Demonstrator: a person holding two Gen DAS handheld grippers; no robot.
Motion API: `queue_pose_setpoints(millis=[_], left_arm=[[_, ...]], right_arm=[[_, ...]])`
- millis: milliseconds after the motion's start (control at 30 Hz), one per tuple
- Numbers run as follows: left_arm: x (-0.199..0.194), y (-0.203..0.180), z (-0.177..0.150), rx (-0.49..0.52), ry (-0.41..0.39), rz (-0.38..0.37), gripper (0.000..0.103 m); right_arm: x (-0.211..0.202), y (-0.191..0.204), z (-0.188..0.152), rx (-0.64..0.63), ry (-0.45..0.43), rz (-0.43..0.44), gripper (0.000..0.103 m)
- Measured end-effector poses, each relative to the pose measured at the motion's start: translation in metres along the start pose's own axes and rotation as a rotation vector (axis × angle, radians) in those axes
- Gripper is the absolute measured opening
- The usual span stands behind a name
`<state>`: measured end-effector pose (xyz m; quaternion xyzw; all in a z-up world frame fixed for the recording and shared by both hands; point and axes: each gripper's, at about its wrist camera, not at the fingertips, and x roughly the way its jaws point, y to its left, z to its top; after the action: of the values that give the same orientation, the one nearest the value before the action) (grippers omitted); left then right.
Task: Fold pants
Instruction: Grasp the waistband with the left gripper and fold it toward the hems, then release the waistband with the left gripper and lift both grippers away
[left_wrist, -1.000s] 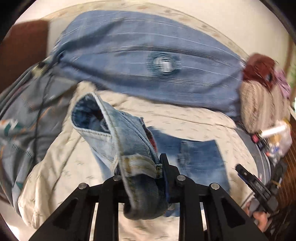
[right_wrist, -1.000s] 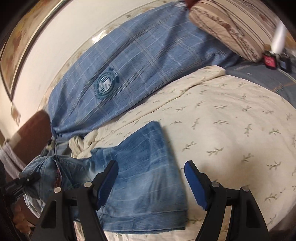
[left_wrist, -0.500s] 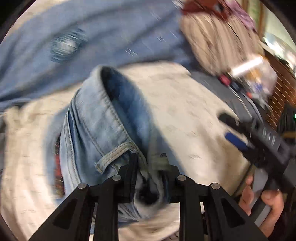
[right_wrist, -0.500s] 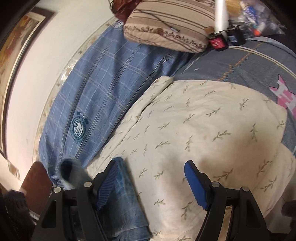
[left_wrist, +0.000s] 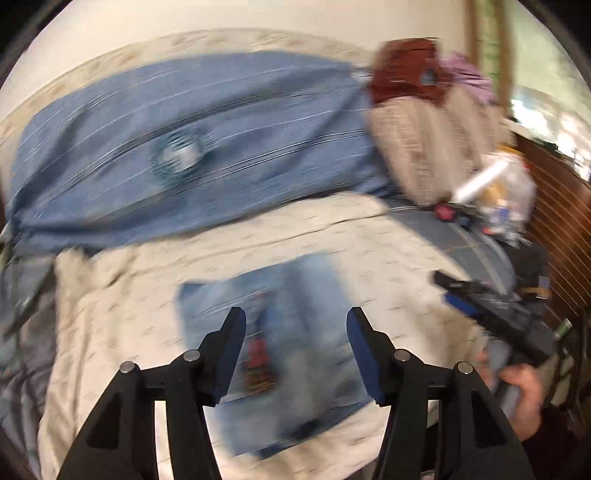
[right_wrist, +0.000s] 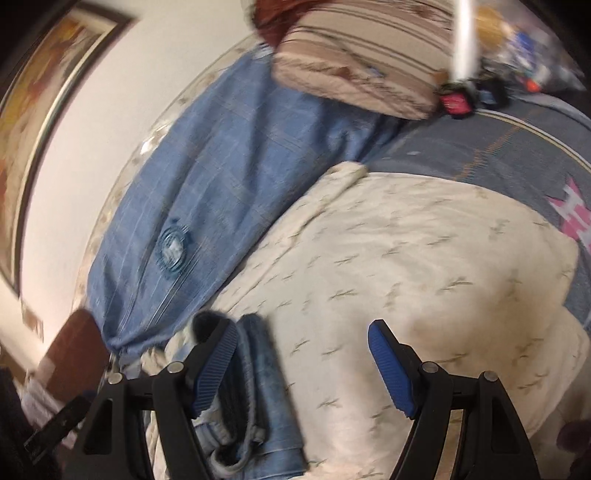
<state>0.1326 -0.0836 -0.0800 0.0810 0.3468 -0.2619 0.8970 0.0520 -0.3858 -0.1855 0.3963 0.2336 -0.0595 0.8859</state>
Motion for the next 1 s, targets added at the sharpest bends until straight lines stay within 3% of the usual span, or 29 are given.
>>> queue_pose_setpoints(millis=[133,200,333,400,500,533,600,767,900,1000], left_arm=[[0.021,0.037,-0.026,-0.109,0.084,0.022,0.058],[0.038,0.037,-0.039,-0.102,0.121,0.041,0.058],[0.059,0.032,-0.068,-0.096,0.186,0.033,0.058],[0.076,0.032,-0.081,-0.105,0.233,0.041,0.061],[0.079,0.036,-0.089,-0.148,0.233,0.046,0.070],[0.079,0.037,-0.088,-0.150,0.235,0.047,0.073],[0.078,0.039,-0.086,-0.151,0.243,0.047,0.076],[0.062,0.048,-0.080,-0.204,0.223,0.027,0.076],[0.046,0.055,-0.066,-0.227,0.181,0.040,0.078],[0.039,0.063,-0.048,-0.235,0.131,0.069,0.086]], right_arm=[[0.010,0.047,-0.020,-0.183,0.029,0.089,0.077],[0.016,0.064,-0.032,-0.244,0.054,0.126,0.077],[0.031,0.088,-0.054,-0.351,0.093,0.110,0.077],[0.041,0.093,-0.064,-0.409,0.115,0.055,0.077],[0.072,0.082,-0.077,-0.443,0.216,-0.137,0.077],[0.081,0.075,-0.080,-0.430,0.264,-0.170,0.077],[0.088,0.062,-0.080,-0.350,0.312,-0.152,0.077],[0.071,0.062,-0.070,-0.336,0.231,-0.130,0.077],[0.046,0.079,-0.058,-0.360,0.092,-0.035,0.077],[0.036,0.095,-0.045,-0.347,0.031,0.070,0.077]])
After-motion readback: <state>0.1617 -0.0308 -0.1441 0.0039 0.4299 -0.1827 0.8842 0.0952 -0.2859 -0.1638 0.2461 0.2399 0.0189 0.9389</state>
